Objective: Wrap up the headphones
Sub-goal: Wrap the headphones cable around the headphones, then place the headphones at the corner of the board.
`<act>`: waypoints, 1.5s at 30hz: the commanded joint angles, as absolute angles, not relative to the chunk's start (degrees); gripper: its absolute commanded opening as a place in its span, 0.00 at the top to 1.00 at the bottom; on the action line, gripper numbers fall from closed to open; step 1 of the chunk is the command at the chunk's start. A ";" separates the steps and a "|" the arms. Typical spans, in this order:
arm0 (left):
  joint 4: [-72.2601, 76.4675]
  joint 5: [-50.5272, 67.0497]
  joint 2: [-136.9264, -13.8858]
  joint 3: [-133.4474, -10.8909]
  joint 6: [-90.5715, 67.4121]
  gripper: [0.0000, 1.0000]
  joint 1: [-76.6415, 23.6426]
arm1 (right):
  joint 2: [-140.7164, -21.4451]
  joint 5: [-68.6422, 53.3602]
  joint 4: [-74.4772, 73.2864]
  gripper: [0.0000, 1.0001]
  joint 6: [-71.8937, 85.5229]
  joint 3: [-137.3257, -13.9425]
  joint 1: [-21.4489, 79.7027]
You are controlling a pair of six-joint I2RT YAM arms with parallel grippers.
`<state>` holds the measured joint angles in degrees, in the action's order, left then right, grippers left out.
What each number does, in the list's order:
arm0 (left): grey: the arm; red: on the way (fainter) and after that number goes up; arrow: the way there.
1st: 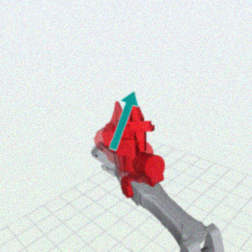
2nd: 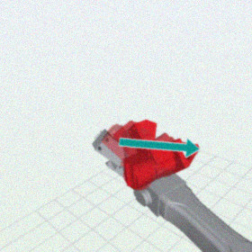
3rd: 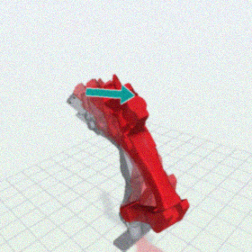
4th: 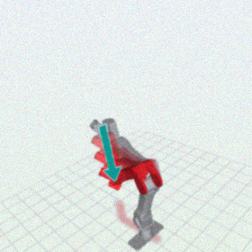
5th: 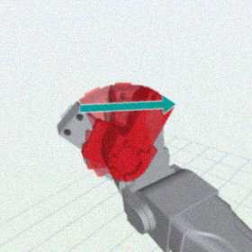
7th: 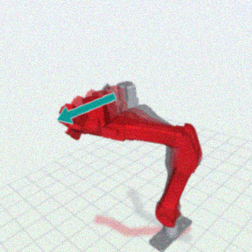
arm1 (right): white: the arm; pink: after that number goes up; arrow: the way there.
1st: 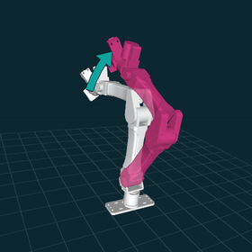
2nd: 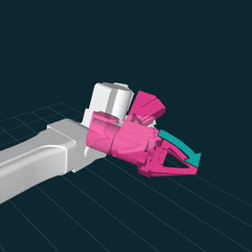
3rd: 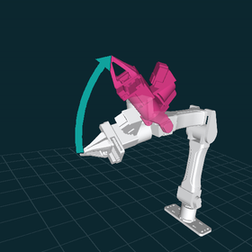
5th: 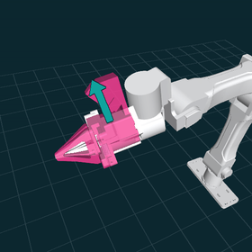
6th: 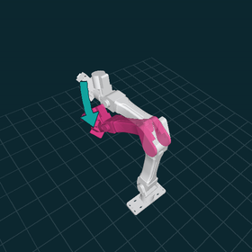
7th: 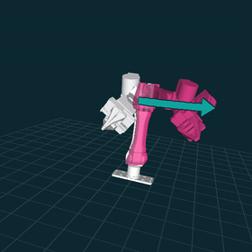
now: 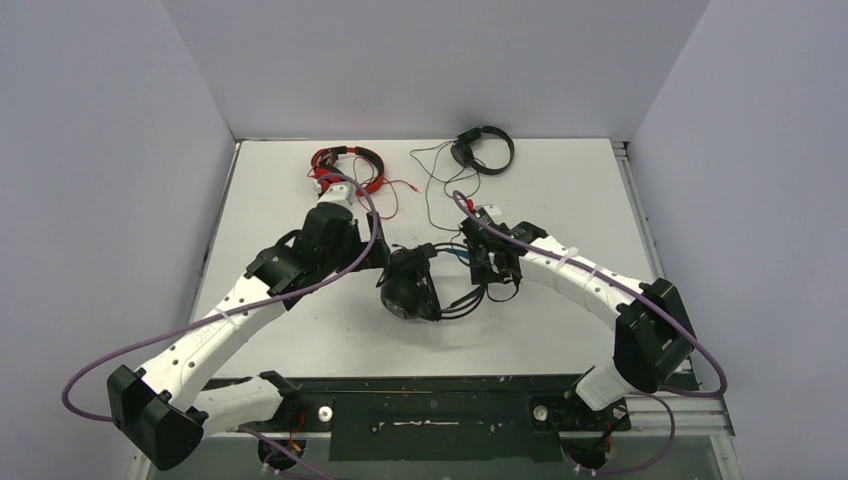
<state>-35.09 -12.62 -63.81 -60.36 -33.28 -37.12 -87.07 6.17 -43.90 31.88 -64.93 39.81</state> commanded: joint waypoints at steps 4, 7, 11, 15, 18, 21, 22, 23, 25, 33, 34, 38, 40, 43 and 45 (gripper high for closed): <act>-41.88 -16.40 -59.21 -61.97 -39.02 0.03 -31.44 | -88.62 3.72 -38.44 1.00 34.72 -69.68 39.38; -44.81 -17.21 -58.06 -63.37 -38.78 0.03 -27.31 | -90.60 3.84 -38.37 1.00 35.13 -71.75 39.50; -45.77 -13.72 -56.60 -64.17 -36.44 0.03 -19.96 | -93.86 3.19 -37.87 1.00 36.57 -74.95 39.85; -46.53 -8.31 -56.58 -65.42 -33.88 0.03 -14.00 | -96.27 1.62 -36.68 1.00 37.48 -77.41 39.76; -46.84 -6.48 -56.81 -65.73 -33.18 0.03 -12.69 | -97.46 1.02 -36.80 1.00 37.77 -79.34 38.75; -46.73 -6.47 -56.86 -65.37 -32.48 0.03 -12.64 | -97.73 0.93 -37.89 1.00 38.02 -80.88 36.55; -46.58 -6.24 -56.86 -65.17 -32.25 0.03 -12.63 | -97.55 1.36 -38.53 1.00 37.92 -81.33 35.57; -46.47 -5.88 -56.84 -64.87 -32.12 0.03 -12.61 | -97.13 1.62 -39.14 1.00 37.74 -81.64 34.54; -45.94 -5.04 -56.85 -64.21 -32.23 0.03 -12.64 | -95.61 1.38 -39.74 1.00 37.15 -81.32 31.62; -42.71 -0.96 -57.67 -62.13 -33.13 0.03 -12.61 | -88.59 0.45 -41.03 1.00 34.20 -77.08 14.13; -42.43 -0.44 -57.75 -62.00 -33.20 0.03 -12.61 | -87.72 0.44 -40.90 1.00 33.66 -76.39 11.60; -41.07 2.29 -58.38 -60.96 -33.52 0.03 -12.64 | -85.30 0.44 -41.12 1.00 32.02 -74.13 -0.27; -40.00 4.23 -58.53 -60.02 -33.73 0.03 -12.58 | -83.78 -0.35 -40.25 1.00 32.02 -72.24 -6.43; -38.54 5.31 -58.62 -58.89 -34.32 0.03 -12.67 | -82.07 -1.61 -38.76 1.00 33.70 -69.64 -14.53; -37.67 6.25 -58.82 -58.20 -34.60 0.03 -12.73 | -81.96 -0.64 -38.21 1.00 35.53 -68.61 -18.79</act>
<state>-42.50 2.87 -58.59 -58.92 -33.87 -12.95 -85.67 1.02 -42.19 32.25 -69.97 -12.58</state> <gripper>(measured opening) 0.973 0.141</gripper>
